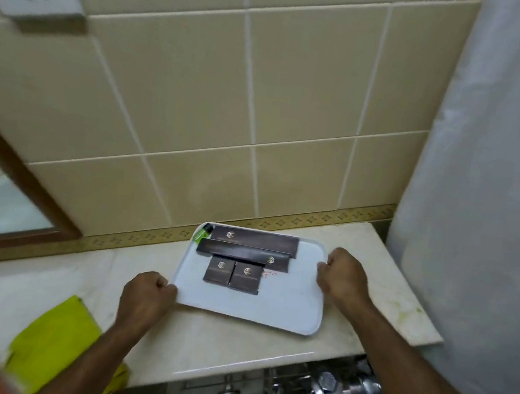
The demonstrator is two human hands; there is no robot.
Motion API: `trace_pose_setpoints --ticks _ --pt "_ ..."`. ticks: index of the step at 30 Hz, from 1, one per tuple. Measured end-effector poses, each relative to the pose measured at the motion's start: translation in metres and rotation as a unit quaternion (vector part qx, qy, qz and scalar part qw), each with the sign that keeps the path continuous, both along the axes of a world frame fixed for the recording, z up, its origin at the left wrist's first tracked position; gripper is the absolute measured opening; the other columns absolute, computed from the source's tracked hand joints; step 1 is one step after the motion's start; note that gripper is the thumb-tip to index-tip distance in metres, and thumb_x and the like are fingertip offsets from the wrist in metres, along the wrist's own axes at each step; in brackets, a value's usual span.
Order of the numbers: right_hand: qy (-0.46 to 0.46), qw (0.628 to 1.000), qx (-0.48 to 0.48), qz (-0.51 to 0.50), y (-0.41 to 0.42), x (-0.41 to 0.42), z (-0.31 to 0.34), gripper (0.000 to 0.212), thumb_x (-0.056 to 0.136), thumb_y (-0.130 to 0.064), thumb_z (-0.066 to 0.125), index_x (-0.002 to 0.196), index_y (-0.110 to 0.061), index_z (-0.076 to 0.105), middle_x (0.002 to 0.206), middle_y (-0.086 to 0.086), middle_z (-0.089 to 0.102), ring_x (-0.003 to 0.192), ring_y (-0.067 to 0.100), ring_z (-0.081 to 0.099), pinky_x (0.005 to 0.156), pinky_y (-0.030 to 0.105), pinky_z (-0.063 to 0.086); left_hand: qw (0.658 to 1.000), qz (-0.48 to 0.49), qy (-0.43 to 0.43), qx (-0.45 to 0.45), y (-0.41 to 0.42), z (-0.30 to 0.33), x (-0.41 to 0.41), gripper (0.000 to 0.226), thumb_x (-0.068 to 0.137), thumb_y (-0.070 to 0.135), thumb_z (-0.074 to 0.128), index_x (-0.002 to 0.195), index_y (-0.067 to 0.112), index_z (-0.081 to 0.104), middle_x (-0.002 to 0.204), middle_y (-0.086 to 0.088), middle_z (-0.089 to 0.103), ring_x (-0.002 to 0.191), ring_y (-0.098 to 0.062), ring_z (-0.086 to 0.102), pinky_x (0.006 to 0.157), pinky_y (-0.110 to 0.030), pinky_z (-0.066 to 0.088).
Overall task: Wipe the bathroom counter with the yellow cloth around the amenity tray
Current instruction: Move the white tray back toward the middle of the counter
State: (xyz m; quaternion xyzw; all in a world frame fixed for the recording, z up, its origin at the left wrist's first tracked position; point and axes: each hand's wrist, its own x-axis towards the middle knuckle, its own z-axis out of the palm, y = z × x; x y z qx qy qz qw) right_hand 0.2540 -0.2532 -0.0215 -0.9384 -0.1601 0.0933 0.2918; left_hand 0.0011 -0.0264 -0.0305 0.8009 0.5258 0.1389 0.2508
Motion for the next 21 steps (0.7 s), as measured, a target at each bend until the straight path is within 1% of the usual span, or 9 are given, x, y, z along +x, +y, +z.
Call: trace_pose_setpoints --ticks 3,6,9,12,14,18,21 --pt "0.008 0.999 -0.018 0.048 0.051 -0.008 -0.01 0.018 0.092 -0.026 0.058 0.1 -0.01 0.056 0.104 0.012 0.067 0.094 0.03 0.063 0.072 0.03 0.043 0.999 0.011 0.05 0.009 0.014 0.0 -0.036 0.017 0.072 0.023 0.066 0.059 0.013 0.063 0.061 0.0 0.063 0.062 -0.017 0.057 0.054 -0.028 0.04" --pt "0.013 0.997 -0.038 0.072 0.092 -0.021 -0.02 0.021 0.093 -0.025 0.058 0.107 -0.009 0.056 0.113 0.013 0.066 0.104 0.032 0.062 0.08 0.033 0.047 0.995 0.018 0.093 0.014 0.026 -0.005 -0.057 0.016 0.073 0.023 0.066 0.063 0.01 0.063 0.067 -0.004 0.065 0.069 -0.024 0.061 0.058 -0.028 0.038" --pt "0.002 0.995 -0.062 0.083 0.12 -0.03 -0.03 0.022 0.093 -0.021 0.059 0.111 -0.009 0.057 0.119 0.013 0.065 0.109 0.031 0.061 0.088 0.034 0.048 0.994 0.026 0.105 -0.003 0.036 -0.016 -0.067 0.016 0.072 0.021 0.065 0.068 0.006 0.065 0.076 -0.01 0.068 0.079 -0.03 0.064 0.062 -0.027 0.038" --pt "-0.04 0.993 -0.072 0.089 0.134 -0.029 -0.038 0.02 0.093 -0.017 0.056 0.11 -0.008 0.06 0.119 0.013 0.066 0.111 0.031 0.061 0.092 0.034 0.048 0.994 0.022 0.107 0.0 0.042 -0.022 -0.066 0.015 0.073 0.02 0.063 0.068 0.006 0.062 0.082 -0.013 0.068 0.085 -0.033 0.064 0.064 -0.027 0.037" --pt "-0.056 0.992 -0.079 0.087 0.143 -0.028 -0.041 0.021 0.092 -0.016 0.056 0.11 -0.007 0.063 0.118 0.014 0.067 0.111 0.032 0.062 0.092 0.034 0.049 0.994 0.03 0.107 0.002 0.045 -0.025 -0.064 0.014 0.073 0.019 0.063 0.068 0.008 0.059 0.084 -0.014 0.069 0.087 -0.033 0.064 0.065 -0.026 0.037" --pt "-0.048 0.992 -0.099 0.058 0.153 -0.026 -0.038 0.023 0.089 -0.012 0.058 0.11 -0.007 0.066 0.113 0.014 0.069 0.105 0.032 0.065 0.086 0.035 0.052 0.993 0.052 0.11 0.008 0.045 -0.029 -0.061 0.012 0.074 0.018 0.061 0.073 0.006 0.061 0.09 -0.016 0.07 0.089 -0.034 0.064 0.066 -0.026 0.039" --pt "-0.04 0.99 -0.11 0.072 0.15 -0.031 -0.026 0.024 0.089 -0.013 0.059 0.111 -0.005 0.066 0.116 0.016 0.067 0.106 0.035 0.064 0.087 0.036 0.052 0.988 0.012 0.15 0.036 0.039 -0.02 -0.061 0.021 0.085 0.025 0.057 0.083 0.006 0.066 0.098 -0.015 0.071 0.096 -0.033 0.064 0.074 -0.032 0.046"
